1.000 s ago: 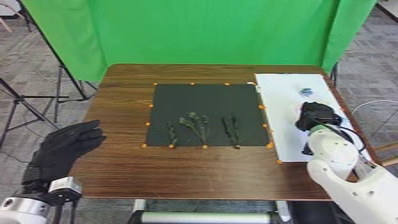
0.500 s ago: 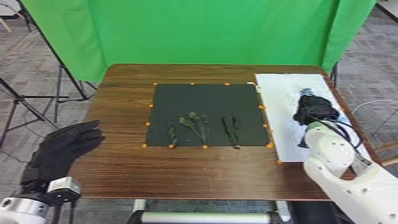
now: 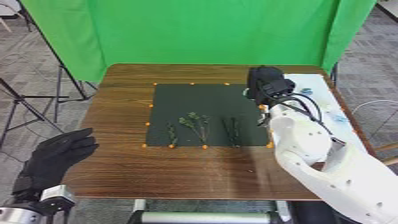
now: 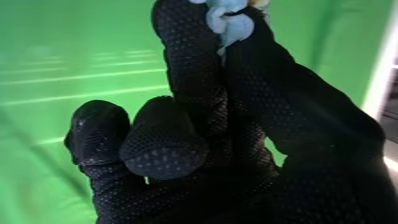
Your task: Arrange flowers
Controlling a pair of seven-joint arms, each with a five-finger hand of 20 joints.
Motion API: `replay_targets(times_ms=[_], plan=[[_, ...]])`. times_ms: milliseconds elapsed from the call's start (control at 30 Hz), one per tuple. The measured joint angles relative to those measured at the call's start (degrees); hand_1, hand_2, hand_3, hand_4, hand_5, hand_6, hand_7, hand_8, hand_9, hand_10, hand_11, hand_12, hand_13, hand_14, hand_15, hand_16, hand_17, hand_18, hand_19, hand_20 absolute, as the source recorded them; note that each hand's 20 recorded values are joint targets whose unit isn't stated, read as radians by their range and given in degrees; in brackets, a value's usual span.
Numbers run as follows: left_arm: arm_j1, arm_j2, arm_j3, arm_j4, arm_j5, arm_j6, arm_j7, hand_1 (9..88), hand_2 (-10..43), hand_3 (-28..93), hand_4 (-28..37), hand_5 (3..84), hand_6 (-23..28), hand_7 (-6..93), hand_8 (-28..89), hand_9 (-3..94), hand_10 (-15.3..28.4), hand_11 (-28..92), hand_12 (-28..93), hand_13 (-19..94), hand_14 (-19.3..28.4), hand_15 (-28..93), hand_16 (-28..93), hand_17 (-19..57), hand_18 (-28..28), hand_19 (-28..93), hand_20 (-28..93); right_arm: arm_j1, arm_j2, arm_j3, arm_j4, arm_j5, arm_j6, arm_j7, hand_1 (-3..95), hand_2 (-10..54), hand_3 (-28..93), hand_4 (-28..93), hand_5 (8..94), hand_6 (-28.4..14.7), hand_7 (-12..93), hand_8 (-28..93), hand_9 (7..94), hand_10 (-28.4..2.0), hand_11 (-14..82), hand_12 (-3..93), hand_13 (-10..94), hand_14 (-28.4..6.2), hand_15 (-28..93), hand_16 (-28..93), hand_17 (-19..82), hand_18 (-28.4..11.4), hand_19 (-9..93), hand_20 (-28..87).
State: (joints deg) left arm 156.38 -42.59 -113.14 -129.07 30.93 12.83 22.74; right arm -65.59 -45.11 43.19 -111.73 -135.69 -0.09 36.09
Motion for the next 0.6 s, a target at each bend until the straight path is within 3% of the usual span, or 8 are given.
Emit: replay_targets(times_ms=[300, 600], plan=[[0.29, -0.43, -0.60, 0.28, -0.01, -0.04, -0.28, 27.4, 4.1, 83, -15.8, 45.9, 13.2, 19.1, -10, 40.6, 22.6, 36, 11, 27, 28.4, 64, -14, -8.7, 22.6, 59, 11, 9.45, -11.56, -12.86, 4.20, -1.43, 2.34, -8.07, 54.4, -9.1, 76, -28, 82.8, -0.2, 20, 5, 90.1, -9.0, 20.6, 30.6, 81, -3.4, 78, 22, 51, -19.1, 93, 33], [-4.74, -0.72, 1.97, 2.30, 0.46, -1.01, -2.74, 27.5, 4.2, 83, -15.9, 45.8, 13.1, 19.3, -10, 40.5, 22.6, 36, 11, 27, 28.4, 64, -14, -8.8, 22.7, 59, 11, 7.56, -24.93, -14.74, 11.43, -5.77, 2.49, -10.64, 53.8, -9.1, 77, -28, 82.6, 0.0, 20, 5, 90.0, -8.8, 20.6, 30.6, 81, -3.6, 78, 22, 51, -19.1, 93, 33]])
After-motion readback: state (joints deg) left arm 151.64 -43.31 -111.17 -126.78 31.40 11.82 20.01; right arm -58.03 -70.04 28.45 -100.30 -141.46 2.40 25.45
